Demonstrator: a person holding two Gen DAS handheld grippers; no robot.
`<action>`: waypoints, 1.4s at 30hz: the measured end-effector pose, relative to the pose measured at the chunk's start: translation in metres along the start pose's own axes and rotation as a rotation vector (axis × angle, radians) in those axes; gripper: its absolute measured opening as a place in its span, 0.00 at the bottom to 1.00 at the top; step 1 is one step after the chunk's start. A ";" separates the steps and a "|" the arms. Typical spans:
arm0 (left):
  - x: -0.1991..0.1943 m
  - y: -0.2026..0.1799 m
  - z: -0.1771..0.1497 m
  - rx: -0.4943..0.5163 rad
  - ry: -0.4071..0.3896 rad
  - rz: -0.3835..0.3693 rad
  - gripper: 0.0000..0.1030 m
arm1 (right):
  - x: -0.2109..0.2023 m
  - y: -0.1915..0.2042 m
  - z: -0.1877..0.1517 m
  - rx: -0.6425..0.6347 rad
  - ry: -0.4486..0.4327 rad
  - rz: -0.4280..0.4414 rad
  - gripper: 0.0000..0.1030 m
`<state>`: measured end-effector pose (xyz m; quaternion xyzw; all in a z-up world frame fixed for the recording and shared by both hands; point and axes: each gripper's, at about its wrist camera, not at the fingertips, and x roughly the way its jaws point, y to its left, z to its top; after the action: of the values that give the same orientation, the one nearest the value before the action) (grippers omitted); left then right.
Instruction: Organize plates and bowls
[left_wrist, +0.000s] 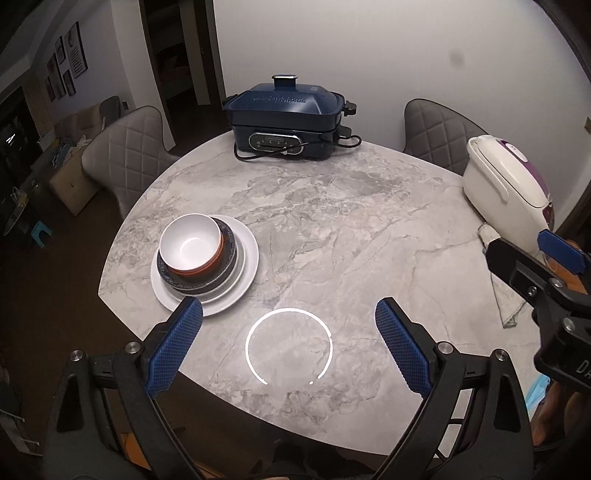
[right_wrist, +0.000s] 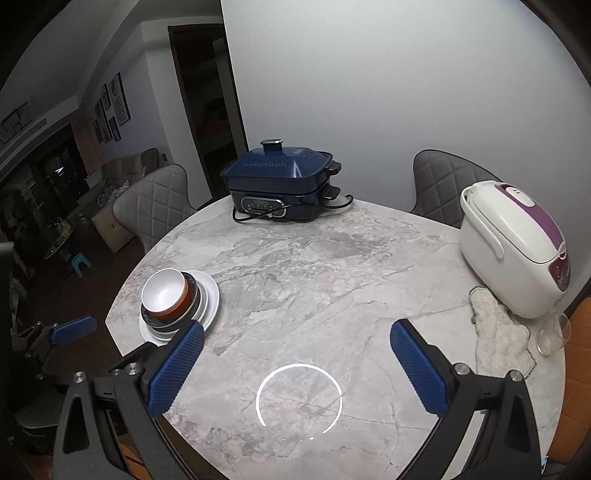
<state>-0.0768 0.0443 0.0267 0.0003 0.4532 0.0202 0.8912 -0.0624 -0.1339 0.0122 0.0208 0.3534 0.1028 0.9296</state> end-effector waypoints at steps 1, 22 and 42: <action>-0.002 0.002 -0.001 -0.004 -0.002 -0.002 0.93 | -0.006 0.001 0.000 -0.003 -0.010 -0.013 1.00; -0.018 0.039 -0.001 -0.067 -0.002 -0.033 0.93 | -0.026 0.027 -0.004 -0.033 0.016 -0.029 1.00; -0.017 0.058 -0.006 -0.111 0.005 -0.002 0.93 | -0.024 0.026 -0.003 -0.031 0.018 -0.046 1.00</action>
<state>-0.0939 0.1011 0.0376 -0.0496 0.4534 0.0443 0.8888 -0.0866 -0.1134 0.0287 -0.0024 0.3603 0.0871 0.9288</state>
